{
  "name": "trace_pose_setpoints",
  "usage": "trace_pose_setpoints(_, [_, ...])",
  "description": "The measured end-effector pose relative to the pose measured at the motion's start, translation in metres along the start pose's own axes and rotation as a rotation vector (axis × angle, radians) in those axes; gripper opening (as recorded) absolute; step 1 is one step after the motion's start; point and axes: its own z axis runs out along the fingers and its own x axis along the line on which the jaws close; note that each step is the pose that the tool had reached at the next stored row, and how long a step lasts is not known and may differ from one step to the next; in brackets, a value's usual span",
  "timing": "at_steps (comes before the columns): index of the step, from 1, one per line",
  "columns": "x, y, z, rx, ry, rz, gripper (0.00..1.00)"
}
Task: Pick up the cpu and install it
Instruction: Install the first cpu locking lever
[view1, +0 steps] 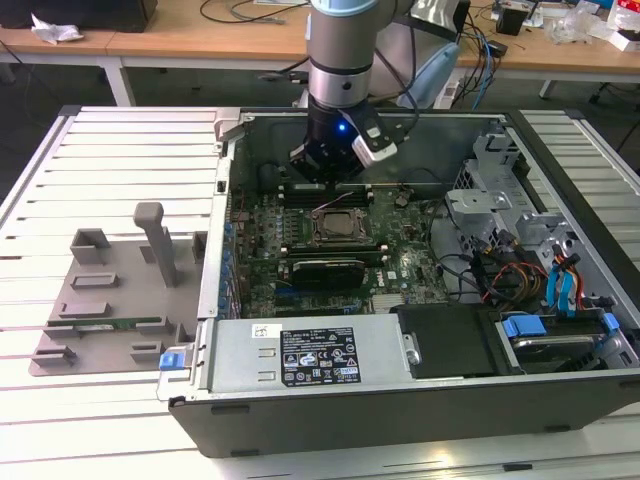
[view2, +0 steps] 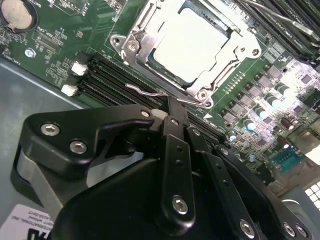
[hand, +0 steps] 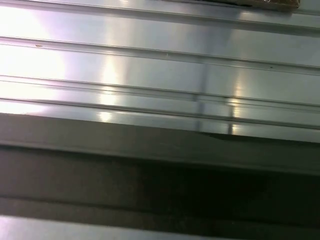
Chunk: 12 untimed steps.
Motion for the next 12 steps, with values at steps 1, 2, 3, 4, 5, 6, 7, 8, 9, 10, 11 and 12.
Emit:
trace_pose_setpoints(1, [-0.0015, -0.0001, 0.0003, -0.0001, -0.0001, 0.000, 0.11])
trace_pose_setpoints(2, [-0.0027, -0.0003, 0.0004, -0.0001, 0.0000, 0.000, 0.11])
trace_pose_setpoints(3, [-0.0040, -0.0004, 0.0006, -0.0001, 0.0000, 0.000, 0.11])
trace_pose_setpoints(4, [-0.0064, -0.0006, 0.0010, 0.0000, 0.0000, 0.000, 0.11])
trace_pose_setpoints(5, [-0.0089, -0.0009, 0.0012, 0.0001, 0.0001, 0.000, 0.11])
trace_pose_setpoints(6, [-0.0102, -0.0010, 0.0014, 0.0000, 0.0001, 0.000, 0.11])
trace_pose_setpoints(7, [-0.0114, -0.0011, 0.0016, 0.0000, 0.0001, 0.000, 0.11])
trace_pose_setpoints(8, [-0.0152, -0.0015, 0.0021, 0.0001, 0.0003, 0.000, 0.11])
trace_pose_setpoints(9, [-0.0171, -0.0016, 0.0025, 0.0000, 0.0003, 0.000, 0.11])
trace_pose_setpoints(10, [-0.0183, -0.0017, 0.0028, -0.0001, 0.0003, 0.000, 0.11])
trace_pose_setpoints(11, [-0.0198, -0.0019, 0.0032, -0.0001, 0.0004, 0.000, 0.11])
trace_pose_setpoints(12, [-0.0217, -0.0021, 0.0038, -0.0001, 0.0005, 0.000, 0.11])
